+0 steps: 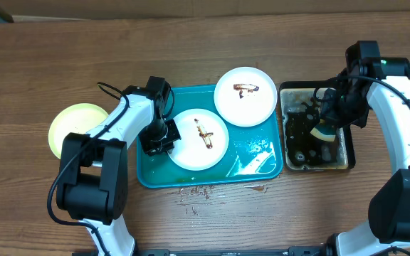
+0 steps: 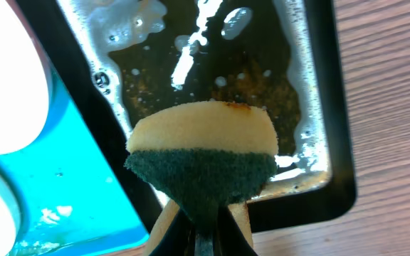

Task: Clean dirty plates on tray and stack at the side
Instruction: 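Carry the sponge from the basin over the held white plate with the right gripper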

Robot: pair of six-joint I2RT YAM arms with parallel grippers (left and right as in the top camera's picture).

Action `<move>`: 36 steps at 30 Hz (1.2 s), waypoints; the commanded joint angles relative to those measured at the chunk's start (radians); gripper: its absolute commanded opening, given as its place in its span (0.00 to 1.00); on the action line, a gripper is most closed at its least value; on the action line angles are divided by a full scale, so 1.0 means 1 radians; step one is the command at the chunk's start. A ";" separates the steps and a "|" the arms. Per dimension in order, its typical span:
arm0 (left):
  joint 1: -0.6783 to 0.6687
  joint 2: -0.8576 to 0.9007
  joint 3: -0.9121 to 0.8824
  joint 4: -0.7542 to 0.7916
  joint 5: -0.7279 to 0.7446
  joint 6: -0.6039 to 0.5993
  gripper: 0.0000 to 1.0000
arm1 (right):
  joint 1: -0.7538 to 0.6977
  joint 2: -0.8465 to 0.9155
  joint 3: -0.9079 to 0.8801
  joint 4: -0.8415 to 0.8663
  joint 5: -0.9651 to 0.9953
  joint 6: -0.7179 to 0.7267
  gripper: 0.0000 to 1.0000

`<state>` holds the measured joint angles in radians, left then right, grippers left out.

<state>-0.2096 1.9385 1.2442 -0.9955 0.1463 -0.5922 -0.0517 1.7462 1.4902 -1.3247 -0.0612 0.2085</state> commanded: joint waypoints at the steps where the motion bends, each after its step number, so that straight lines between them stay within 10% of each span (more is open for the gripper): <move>1: 0.001 -0.003 -0.004 0.015 -0.026 0.013 0.04 | 0.015 -0.036 0.004 0.011 -0.119 -0.066 0.04; 22: 0.000 -0.003 -0.005 0.040 -0.016 0.179 0.04 | 0.576 0.073 0.002 0.407 -0.178 -0.077 0.04; 36: -0.001 -0.003 -0.005 0.039 -0.015 0.178 0.04 | 0.678 0.254 0.002 0.653 -0.062 -0.133 0.04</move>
<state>-0.2092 1.9354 1.2442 -0.9562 0.1608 -0.4408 0.6224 1.9675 1.4902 -0.6949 -0.1471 0.1028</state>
